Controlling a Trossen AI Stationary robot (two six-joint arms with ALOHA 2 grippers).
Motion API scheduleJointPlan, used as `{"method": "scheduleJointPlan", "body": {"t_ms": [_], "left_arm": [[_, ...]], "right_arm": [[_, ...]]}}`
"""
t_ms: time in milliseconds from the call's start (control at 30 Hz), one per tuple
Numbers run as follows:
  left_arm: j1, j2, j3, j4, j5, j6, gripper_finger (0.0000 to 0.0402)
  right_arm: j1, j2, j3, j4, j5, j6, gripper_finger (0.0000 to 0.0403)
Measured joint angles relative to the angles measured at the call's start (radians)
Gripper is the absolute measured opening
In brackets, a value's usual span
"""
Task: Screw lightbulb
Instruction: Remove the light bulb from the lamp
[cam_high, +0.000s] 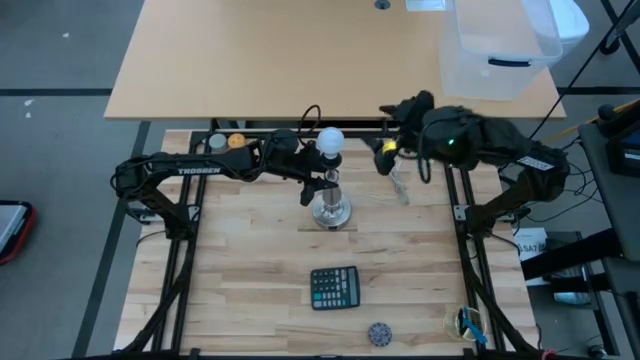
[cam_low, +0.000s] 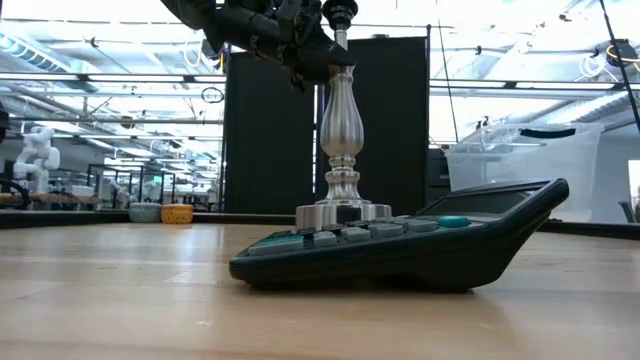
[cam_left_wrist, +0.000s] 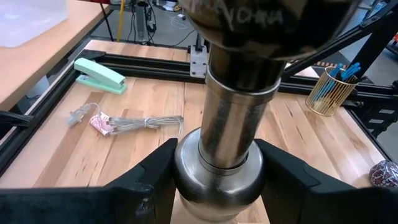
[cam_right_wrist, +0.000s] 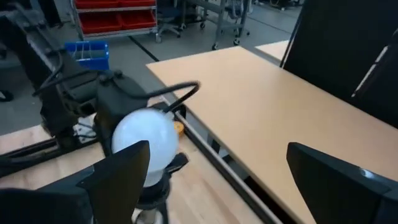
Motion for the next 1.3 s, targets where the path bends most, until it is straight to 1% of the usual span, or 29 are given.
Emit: {"method": "scheduleJointPlan", "body": {"t_ms": [67,100,167,267,333,433,500,533,633,700,800,933,1067,1300], "left_arm": [[0.0,0.0,0.0,0.0,-0.002,-0.001,0.0178],[0.0,0.0,0.0,0.0,-0.003,-0.002,0.0178],[0.0,0.0,0.0,0.002,-0.007,-0.002,0.0178],[0.0,0.0,0.0,0.002,-0.01,-0.002,0.0178],[0.0,0.0,-0.001,0.004,-0.011,-0.006,0.0178],[0.0,0.0,-0.001,0.005,-0.014,-0.009,0.0178],[0.0,0.0,-0.001,0.005,-0.014,-0.009,0.0178],[0.0,0.0,-0.001,0.005,-0.014,-0.009,0.0178],[0.001,0.0,-0.001,0.005,-0.022,-0.01,0.0178],[0.001,0.0,-0.001,0.005,-0.023,-0.01,0.0178],[0.001,0.0,-0.001,0.006,-0.029,-0.011,0.0178],[0.0,0.0,-0.001,0.006,-0.062,-0.022,0.0178],[0.001,0.0,-0.001,0.007,-0.084,-0.037,0.0178],[0.001,0.0,0.0,0.007,-0.127,-0.044,0.0178]], "right_arm": [[0.011,-0.013,-0.068,0.059,-0.001,0.002,0.0372],[0.016,-0.023,-0.112,0.122,-0.002,-0.003,0.0372],[0.027,-0.054,-0.224,0.291,-0.014,-0.022,0.0372],[0.035,-0.112,-0.407,0.587,-0.078,-0.055,0.0372],[0.035,-0.156,-0.519,0.723,-0.115,-0.057,0.0372],[0.029,-0.232,-0.636,0.818,-0.131,-0.035,0.0372],[0.027,-0.286,-0.683,0.829,-0.117,-0.016,0.0372],[0.027,-0.31,-0.702,0.83,-0.092,-0.006,0.0372],[0.027,-0.348,-0.732,0.826,0.006,0.007,0.0372],[0.026,-0.344,-0.734,0.815,0.036,0.008,0.0372],[0.027,-0.305,-0.734,0.83,0.032,0.014,0.0373],[0.027,-0.243,-0.733,0.845,0.023,0.012,0.0373],[0.029,-0.187,-0.708,0.856,0.024,0.01,0.0373],[0.029,-0.083,-0.649,0.922,0.027,-0.07,0.0373]]}}
